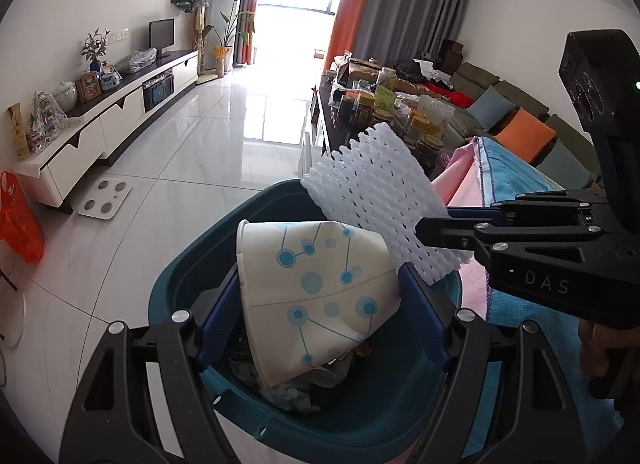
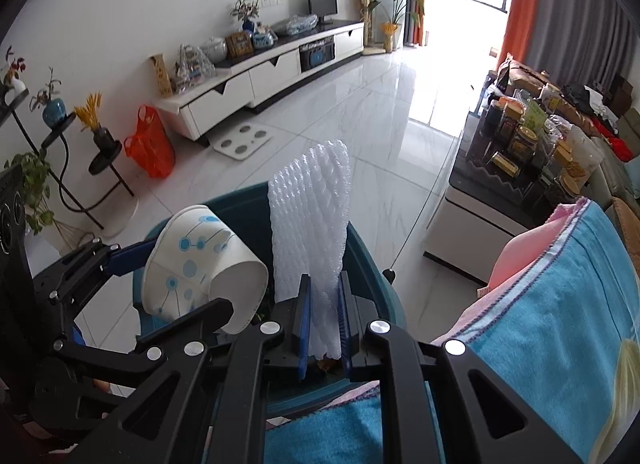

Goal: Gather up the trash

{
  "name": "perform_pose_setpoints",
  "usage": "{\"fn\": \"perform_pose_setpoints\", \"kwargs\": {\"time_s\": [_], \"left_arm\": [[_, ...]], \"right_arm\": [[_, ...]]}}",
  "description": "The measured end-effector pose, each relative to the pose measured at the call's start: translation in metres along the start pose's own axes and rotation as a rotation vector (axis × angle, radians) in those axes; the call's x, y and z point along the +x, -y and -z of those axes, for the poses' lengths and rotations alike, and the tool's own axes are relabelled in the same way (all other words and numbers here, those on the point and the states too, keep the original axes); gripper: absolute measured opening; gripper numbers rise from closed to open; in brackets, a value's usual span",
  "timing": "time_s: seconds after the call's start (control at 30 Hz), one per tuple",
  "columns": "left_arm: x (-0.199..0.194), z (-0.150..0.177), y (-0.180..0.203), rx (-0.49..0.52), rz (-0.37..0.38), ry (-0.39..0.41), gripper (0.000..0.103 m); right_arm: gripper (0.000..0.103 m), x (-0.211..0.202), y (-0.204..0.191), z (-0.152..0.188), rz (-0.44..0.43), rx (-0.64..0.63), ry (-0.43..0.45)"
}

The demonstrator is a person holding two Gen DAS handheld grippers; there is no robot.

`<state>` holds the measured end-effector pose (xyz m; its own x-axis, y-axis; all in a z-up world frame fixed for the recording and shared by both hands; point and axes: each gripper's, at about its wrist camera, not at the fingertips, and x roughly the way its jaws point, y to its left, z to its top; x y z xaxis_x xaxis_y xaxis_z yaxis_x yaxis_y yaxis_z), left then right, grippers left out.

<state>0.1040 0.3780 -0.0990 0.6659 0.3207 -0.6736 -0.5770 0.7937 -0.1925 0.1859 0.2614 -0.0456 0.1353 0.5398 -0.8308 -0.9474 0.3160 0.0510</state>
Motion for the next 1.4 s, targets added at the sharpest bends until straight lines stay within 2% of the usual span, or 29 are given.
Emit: {"fn": "perform_pose_setpoints", "kwargs": {"time_s": [0.2,0.57,0.87,0.97,1.17,1.4], "left_arm": [[0.012,0.004,-0.012,-0.007,0.012,-0.035,0.076],[0.036,0.012,-0.005,-0.011,0.028,-0.08,0.077],[0.039,0.011,-0.006,-0.002,0.022,-0.084,0.078],[0.041,0.012,-0.005,0.003,0.013,-0.079,0.086],[0.041,0.009,-0.002,0.011,0.002,-0.066,0.093],[0.022,0.011,-0.009,0.014,-0.029,-0.029,0.097]], "right_arm": [[0.012,0.011,-0.003,0.0,0.001,-0.026,-0.05],[0.015,0.019,-0.01,-0.003,0.018,-0.076,-0.104],[0.036,0.016,-0.005,-0.006,0.007,-0.063,-0.098],[0.044,0.013,-0.004,-0.008,0.003,-0.054,-0.088],[0.047,0.005,-0.004,-0.009,-0.003,-0.034,-0.065],[0.06,-0.008,-0.005,-0.011,-0.025,-0.004,-0.022]]}}
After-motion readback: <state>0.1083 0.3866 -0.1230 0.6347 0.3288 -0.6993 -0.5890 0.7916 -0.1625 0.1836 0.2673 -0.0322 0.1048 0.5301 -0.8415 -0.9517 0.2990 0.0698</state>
